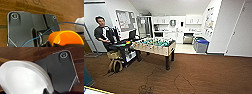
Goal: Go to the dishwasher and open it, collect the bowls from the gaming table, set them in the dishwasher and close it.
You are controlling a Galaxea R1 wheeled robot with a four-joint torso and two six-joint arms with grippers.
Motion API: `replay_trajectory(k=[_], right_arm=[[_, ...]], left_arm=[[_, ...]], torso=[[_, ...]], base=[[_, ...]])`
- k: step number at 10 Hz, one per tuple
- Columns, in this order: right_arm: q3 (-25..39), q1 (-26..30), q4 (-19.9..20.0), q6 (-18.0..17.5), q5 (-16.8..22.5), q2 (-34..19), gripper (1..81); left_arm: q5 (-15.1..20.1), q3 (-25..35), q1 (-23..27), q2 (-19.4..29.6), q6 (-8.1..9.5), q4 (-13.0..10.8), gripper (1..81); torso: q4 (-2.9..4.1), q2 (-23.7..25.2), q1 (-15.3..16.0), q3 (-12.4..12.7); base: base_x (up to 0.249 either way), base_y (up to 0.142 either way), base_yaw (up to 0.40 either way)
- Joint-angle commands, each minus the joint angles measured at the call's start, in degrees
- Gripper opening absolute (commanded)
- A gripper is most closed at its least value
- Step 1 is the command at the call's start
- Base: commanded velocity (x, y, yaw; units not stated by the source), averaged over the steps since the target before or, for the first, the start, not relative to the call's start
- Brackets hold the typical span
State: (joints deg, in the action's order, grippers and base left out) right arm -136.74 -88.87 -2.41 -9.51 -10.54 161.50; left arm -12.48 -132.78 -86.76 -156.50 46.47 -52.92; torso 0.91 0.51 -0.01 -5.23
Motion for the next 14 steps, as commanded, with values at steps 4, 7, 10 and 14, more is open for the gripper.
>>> replay_trajectory(k=[4,7,10,14], right_arm=[[0.8,2.2,-1.7,0.1,2.5,-0.1,1.0],[0.8,2.0,-1.8,0.1,2.4,0.0,1.0],[0.8,2.0,-1.8,0.1,2.4,0.1,1.0],[0.8,2.0,-1.8,0.1,2.5,0.2,1.0]], left_arm=[[0.8,0.6,1.8,1.1,-0.42,-0.9,1.0],[0.8,0.6,1.7,1.1,-0.42,-0.9,1.0],[0.8,0.6,1.7,1.0,-0.42,-0.9,1.0],[0.7,0.6,1.7,1.0,-0.50,-0.9,1.0]], torso=[[0.00,0.0,0.0,0.0],[0.00,0.0,0.1,0.0],[0.00,0.1,0.0,1.7],[0.00,0.1,0.0,1.7]], base=[[0.111,0.000,0.000],[0.116,0.000,0.000],[0.116,0.000,0.000],[0.116,0.000,0.000]])
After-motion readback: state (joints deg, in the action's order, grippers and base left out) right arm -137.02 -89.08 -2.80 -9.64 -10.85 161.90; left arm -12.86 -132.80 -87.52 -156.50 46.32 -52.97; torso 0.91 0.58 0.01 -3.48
